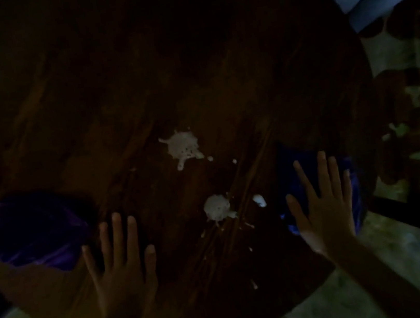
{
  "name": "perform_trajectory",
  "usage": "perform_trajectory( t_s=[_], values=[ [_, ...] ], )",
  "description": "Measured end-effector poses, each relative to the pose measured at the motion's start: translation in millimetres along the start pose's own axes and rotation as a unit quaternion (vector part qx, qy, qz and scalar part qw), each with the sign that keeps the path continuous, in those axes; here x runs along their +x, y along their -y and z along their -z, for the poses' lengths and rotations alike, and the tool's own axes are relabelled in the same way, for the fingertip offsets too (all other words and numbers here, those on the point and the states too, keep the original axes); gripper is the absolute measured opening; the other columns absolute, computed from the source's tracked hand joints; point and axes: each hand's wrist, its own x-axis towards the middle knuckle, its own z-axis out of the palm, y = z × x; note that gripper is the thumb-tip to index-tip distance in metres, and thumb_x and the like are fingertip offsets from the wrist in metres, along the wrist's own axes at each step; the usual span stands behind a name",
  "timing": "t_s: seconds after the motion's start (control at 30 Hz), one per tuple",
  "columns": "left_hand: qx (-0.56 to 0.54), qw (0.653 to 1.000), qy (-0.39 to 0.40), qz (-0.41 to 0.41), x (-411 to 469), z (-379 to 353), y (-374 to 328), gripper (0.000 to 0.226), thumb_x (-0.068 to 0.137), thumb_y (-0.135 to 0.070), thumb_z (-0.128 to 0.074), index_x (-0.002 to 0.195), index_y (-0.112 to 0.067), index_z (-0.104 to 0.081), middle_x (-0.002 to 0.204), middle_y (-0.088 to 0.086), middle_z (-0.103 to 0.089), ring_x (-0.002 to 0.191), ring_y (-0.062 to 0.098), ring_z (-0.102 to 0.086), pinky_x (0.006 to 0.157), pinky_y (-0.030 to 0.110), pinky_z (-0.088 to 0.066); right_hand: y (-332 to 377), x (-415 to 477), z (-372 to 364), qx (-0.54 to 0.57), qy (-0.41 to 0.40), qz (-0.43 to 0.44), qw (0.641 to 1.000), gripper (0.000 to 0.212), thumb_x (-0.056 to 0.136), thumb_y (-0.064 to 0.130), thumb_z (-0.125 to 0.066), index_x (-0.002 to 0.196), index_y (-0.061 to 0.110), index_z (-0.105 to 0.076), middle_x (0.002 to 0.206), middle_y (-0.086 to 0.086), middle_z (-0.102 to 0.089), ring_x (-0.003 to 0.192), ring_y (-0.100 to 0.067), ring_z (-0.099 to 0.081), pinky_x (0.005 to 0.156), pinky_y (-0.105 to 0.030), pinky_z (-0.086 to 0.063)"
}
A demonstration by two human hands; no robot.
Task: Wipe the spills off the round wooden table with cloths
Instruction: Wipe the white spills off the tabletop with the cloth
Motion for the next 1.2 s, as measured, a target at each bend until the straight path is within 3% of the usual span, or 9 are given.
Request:
perform_trajectory(
  t_s=[0.13, 0.23, 0.47, 0.57, 0.67, 0.8, 0.97, 1.1, 1.2],
  values=[
    [0.007, 1.000, 0.020, -0.001, 3.2, 4.3, 1.2, 0.068, 0.109, -0.059, -0.011, 0.165, -0.021, -0.006, 0.175, 0.010, -0.014, 0.163, 0.008, 0.024, 0.131, 0.044, 0.017, 1.0, -78.5, -34.1, -0.010, 0.002, 0.037, 0.999, 0.067, 0.099, 0.062, -0.027, 0.158, 0.031, -0.025, 0.169, -0.016, -0.011, 0.156, -0.038, -0.013, 0.123, -0.063, -0.016],
    [-0.005, 1.000, 0.024, 0.000, 4.4, 4.5, -2.1, 0.068, 0.108, -0.059, -0.011, 0.166, -0.023, -0.004, 0.176, 0.007, -0.008, 0.161, 0.007, 0.026, 0.130, 0.042, 0.021, -7.5, -75.7, -34.0, 0.004, -0.012, 0.044, 0.999, 0.067, 0.098, 0.061, -0.030, 0.158, 0.031, -0.024, 0.170, -0.015, -0.011, 0.156, -0.037, -0.012, 0.125, -0.060, -0.011],
    [-0.013, 1.000, 0.022, 0.002, 3.4, 4.5, 1.7, 0.066, 0.109, -0.057, -0.012, 0.166, -0.027, -0.001, 0.177, 0.002, 0.001, 0.163, 0.015, 0.007, 0.128, 0.042, 0.025, 17.5, -67.0, -29.2, 0.076, -0.039, -0.146, 0.986, 0.067, 0.101, 0.061, -0.019, 0.161, 0.035, -0.008, 0.171, -0.013, 0.001, 0.158, -0.031, -0.001, 0.126, -0.057, -0.007],
    [-0.023, 0.999, 0.023, -0.003, 4.7, 6.3, 2.8, 0.065, 0.109, -0.057, -0.008, 0.166, -0.026, -0.003, 0.176, 0.000, 0.002, 0.164, 0.020, 0.003, 0.126, 0.040, 0.027, 67.8, -103.5, -41.9, 0.067, -0.023, -0.170, 0.983, 0.068, 0.101, 0.059, -0.021, 0.162, 0.032, -0.008, 0.170, -0.016, -0.002, 0.157, -0.035, -0.005, 0.125, -0.059, -0.012],
    [-0.081, 0.996, 0.028, -0.007, 3.5, 11.9, 3.5, 0.066, 0.107, -0.058, -0.006, 0.165, -0.028, -0.002, 0.175, -0.005, 0.005, 0.163, 0.016, 0.007, 0.125, 0.038, 0.029, 144.1, -141.2, -55.5, 0.051, 0.004, -0.106, 0.993, 0.070, 0.099, 0.060, -0.023, 0.160, 0.030, -0.011, 0.169, -0.016, -0.005, 0.155, -0.037, -0.012, 0.122, -0.060, -0.014],
    [-0.209, 0.978, 0.024, -0.019, -4.0, 33.1, 20.2, 0.071, 0.107, -0.054, -0.013, 0.169, -0.020, -0.013, 0.174, -0.009, 0.000, 0.163, 0.010, 0.003, 0.133, 0.042, 0.007, 234.5, -166.0, -68.6, 0.042, 0.019, 0.129, 0.991, 0.068, 0.102, 0.061, -0.032, 0.161, 0.031, -0.019, 0.168, -0.014, -0.013, 0.155, -0.035, -0.015, 0.122, -0.056, -0.012],
    [-0.260, 0.965, -0.034, -0.015, -13.6, 46.6, 47.1, 0.063, 0.110, -0.042, -0.027, 0.165, -0.011, -0.031, 0.170, -0.005, -0.020, 0.162, 0.014, -0.013, 0.133, 0.051, -0.014, 167.2, -156.1, -69.1, 0.036, 0.001, 0.272, 0.962, 0.065, 0.101, 0.057, -0.038, 0.160, 0.034, -0.021, 0.171, -0.009, -0.006, 0.158, -0.029, -0.008, 0.123, -0.057, -0.016],
    [-0.243, 0.969, -0.050, 0.007, -16.6, 42.1, 60.2, 0.063, 0.110, -0.043, -0.029, 0.162, -0.009, -0.037, 0.168, -0.005, -0.025, 0.161, 0.019, -0.017, 0.131, 0.058, -0.020, 33.4, -116.1, -47.8, 0.024, -0.020, 0.082, 0.996, 0.066, 0.100, 0.055, -0.031, 0.160, 0.030, -0.020, 0.170, -0.011, -0.005, 0.158, -0.032, -0.006, 0.120, -0.066, -0.019],
    [-0.178, 0.983, -0.018, -0.046, -22.4, 27.7, 47.5, 0.070, 0.111, -0.056, -0.019, 0.165, -0.013, -0.030, 0.171, 0.000, -0.020, 0.162, 0.020, -0.011, 0.134, 0.051, -0.005, -12.9, -69.0, -21.7, 0.037, -0.007, -0.076, 0.996, 0.078, 0.097, 0.070, -0.008, 0.161, 0.028, -0.022, 0.171, -0.012, -0.006, 0.157, -0.032, -0.006, 0.125, -0.059, -0.012]
  ],
)
